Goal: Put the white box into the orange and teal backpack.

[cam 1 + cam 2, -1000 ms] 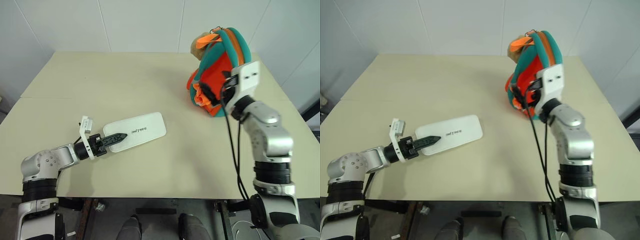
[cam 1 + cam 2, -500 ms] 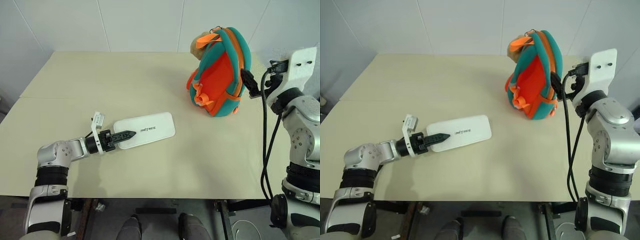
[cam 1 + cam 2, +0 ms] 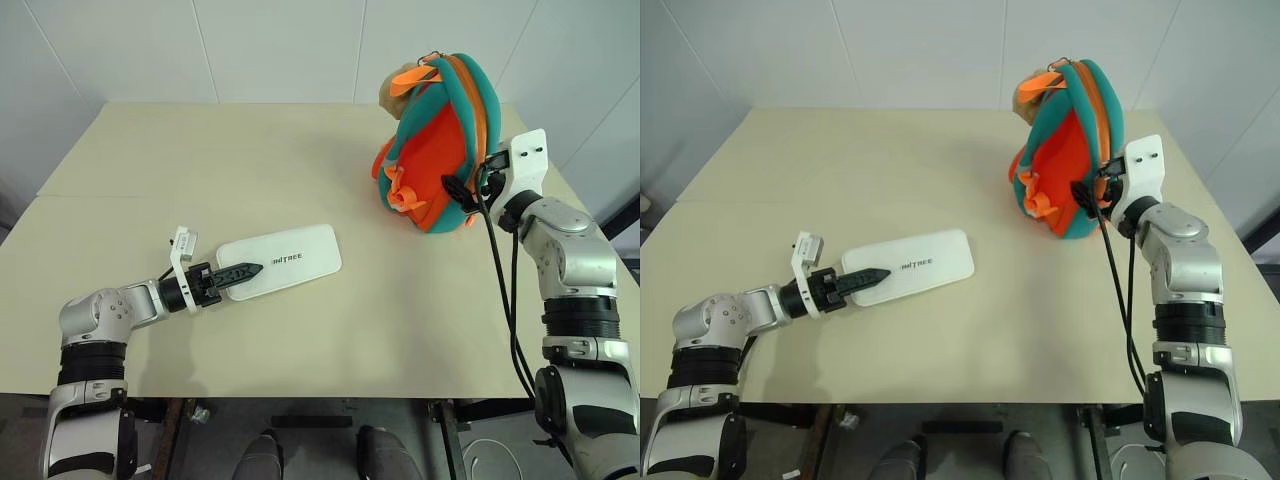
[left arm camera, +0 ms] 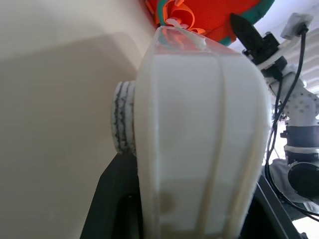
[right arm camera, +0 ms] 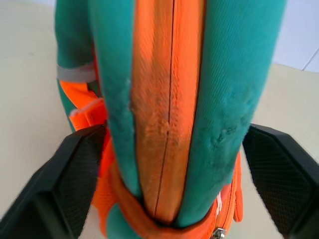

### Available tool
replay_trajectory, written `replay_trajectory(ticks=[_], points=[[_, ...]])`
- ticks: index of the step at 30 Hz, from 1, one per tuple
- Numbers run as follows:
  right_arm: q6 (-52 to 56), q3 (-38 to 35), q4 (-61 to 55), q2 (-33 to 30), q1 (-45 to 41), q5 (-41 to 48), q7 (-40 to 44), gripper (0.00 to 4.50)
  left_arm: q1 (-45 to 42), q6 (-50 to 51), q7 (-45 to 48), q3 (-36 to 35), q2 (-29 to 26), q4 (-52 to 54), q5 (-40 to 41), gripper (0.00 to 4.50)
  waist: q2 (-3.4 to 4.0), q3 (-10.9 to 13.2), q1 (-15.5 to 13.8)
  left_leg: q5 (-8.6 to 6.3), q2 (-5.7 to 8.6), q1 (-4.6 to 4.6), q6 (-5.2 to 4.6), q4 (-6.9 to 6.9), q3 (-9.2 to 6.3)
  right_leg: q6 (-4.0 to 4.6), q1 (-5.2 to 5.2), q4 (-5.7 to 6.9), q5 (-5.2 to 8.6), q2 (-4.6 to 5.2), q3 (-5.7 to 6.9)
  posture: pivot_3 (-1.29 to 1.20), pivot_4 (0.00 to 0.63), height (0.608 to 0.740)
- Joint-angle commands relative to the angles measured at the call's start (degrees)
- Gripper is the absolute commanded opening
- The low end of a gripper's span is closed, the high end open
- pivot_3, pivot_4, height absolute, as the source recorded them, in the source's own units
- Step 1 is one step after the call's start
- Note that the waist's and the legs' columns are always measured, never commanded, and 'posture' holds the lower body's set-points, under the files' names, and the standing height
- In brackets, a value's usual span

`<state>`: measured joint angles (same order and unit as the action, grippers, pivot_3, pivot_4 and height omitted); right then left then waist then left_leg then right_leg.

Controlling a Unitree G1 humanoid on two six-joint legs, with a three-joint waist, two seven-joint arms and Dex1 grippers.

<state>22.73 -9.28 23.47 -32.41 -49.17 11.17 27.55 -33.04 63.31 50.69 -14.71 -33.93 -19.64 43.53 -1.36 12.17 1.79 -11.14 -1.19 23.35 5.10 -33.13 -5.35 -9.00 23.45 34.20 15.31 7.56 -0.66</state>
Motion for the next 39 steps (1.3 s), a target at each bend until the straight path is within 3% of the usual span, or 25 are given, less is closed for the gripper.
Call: replay_trajectory(ticks=[1,8,10,15,18,22,25,29,39], points=[[-6.8,-1.3,3.9,-2.2,-1.8,-1.3,0.6,2.85,0.3,-0.1,-1.0,-1.2,-0.1,2.0,0.4,1.24,0.00,0.0,0.0,0.00,0.00,0.00,0.00,-0.01,0.00,-0.01,-0.01,-0.01,0.00,0.00,0.00,0.00,0.150,0.740],[-3.2,-4.3,-2.6,-7.6,2.1,2.3,5.4,0.47,-0.9,-1.2,-0.5,0.2,1.3,0.1,-0.6,1.24,0.01,0.0,-0.3,0.00,0.01,0.04,0.01,-0.01,0.00,-0.05,-0.02,-0.04,-0.03,0.00,-0.02,0.00,0.150,0.740],[-1.3,-6.5,-6.4,-10.7,5.0,3.9,7.4,0.01,-1.4,-1.7,0.0,0.9,1.9,-0.8,-1.1,1.24,0.03,0.0,-0.6,0.00,0.01,0.08,0.00,-0.02,0.00,-0.05,-0.01,-0.08,-0.03,0.00,-0.01,0.00,0.150,0.740],[3.1,-13.3,-12.7,-17.9,12.1,7.3,10.0,0.01,-3.2,-3.0,1.2,2.5,2.7,-3.6,-2.2,1.24,0.06,0.0,-1.6,-0.02,0.02,0.15,-0.01,-0.03,0.02,-0.09,0.00,-0.20,-0.01,0.00,-0.01,0.00,0.150,0.740],[1.2,-18.0,-13.3,-22.0,18.3,9.6,15.7,0.01,-4.3,-4.1,2.1,3.5,3.1,-5.8,-3.2,1.24,0.06,0.0,-1.9,-0.03,0.03,0.16,-0.03,-0.06,0.03,-0.10,0.00,-0.22,-0.02,0.01,0.00,0.00,0.150,0.740],[-6.8,-21.6,-7.4,-26.7,26.2,8.4,22.2,0.01,-5.9,-4.8,3.3,4.7,3.9,-7.7,-4.4,1.24,0.07,0.0,-1.8,-0.06,0.04,0.16,-0.07,-0.14,0.08,-0.16,-0.08,-0.30,-0.05,0.02,0.00,0.00,0.150,0.740],[-19.3,-20.2,-2.4,-29.0,33.2,3.5,25.8,0.01,-6.3,-4.7,3.8,4.9,4.0,-7.9,-4.5,1.24,0.06,0.0,-1.6,-0.07,0.03,0.10,-0.08,-0.17,0.15,-0.18,-0.11,-0.33,-0.06,0.03,-0.03,0.00,0.150,0.740],[-24.9,-19.9,1.9,-27.5,34.8,3.7,24.8,0.01,-6.2,-4.3,3.8,4.8,3.8,-7.6,-4.6,1.24,0.06,0.0,-1.5,-0.07,0.02,-0.06,-0.07,-0.26,0.23,-0.18,-0.29,-0.37,-0.05,0.04,-0.08,0.00,0.150,0.740],[-24.5,-22.7,-3.4,-25.6,38.6,5.5,20.7,3.30,-7.9,-4.1,5.1,5.2,2.9,-8.9,-5.6,1.24,0.05,0.0,-1.5,-0.11,0.02,-0.07,-0.14,-0.74,0.29,0.05,-0.54,-0.48,-0.14,0.04,-0.15,0.00,0.150,0.740]])
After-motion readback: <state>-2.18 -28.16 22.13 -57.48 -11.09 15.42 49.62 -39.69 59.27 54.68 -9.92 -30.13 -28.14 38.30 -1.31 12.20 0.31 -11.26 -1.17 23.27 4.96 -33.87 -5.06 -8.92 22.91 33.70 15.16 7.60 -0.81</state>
